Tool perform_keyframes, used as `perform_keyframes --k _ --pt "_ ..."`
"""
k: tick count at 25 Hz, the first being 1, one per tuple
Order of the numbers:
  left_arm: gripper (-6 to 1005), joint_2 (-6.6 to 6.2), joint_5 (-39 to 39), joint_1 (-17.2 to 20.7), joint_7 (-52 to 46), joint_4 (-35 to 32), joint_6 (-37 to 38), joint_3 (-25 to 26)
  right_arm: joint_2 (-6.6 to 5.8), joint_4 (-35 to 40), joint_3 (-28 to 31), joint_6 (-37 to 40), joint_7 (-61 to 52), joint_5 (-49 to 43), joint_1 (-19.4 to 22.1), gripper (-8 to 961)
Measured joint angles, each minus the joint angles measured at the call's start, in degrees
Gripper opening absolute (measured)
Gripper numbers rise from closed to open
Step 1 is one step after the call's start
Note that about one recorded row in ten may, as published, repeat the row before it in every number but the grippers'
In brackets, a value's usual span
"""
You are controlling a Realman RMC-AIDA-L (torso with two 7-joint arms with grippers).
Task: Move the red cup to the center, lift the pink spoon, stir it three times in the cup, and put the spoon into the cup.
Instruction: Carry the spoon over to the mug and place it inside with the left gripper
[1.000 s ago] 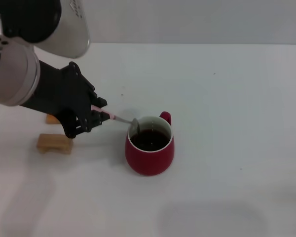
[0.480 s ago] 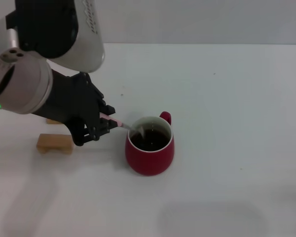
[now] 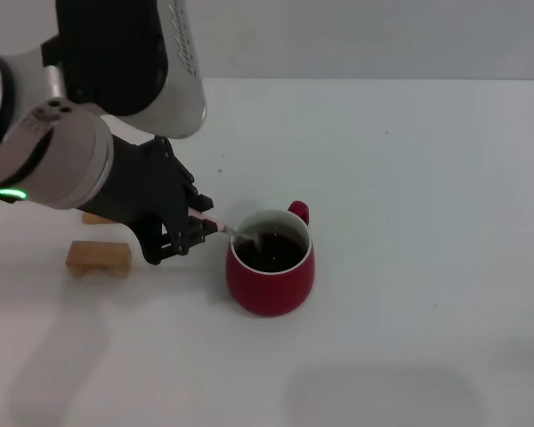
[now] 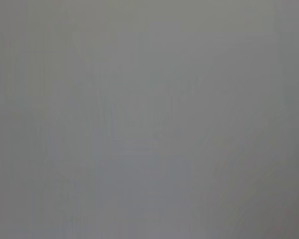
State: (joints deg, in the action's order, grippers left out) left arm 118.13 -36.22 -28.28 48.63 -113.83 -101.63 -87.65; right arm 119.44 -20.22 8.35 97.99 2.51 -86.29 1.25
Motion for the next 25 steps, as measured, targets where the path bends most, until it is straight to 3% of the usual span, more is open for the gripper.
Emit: perform_keyframes --k 25 --pt "173 0.0 2.8 -1.1 0.4 8.3 6.0 -2.5 -0.09 0.1 -0.2 0.1 -0.1 -0.2 0.8 -1"
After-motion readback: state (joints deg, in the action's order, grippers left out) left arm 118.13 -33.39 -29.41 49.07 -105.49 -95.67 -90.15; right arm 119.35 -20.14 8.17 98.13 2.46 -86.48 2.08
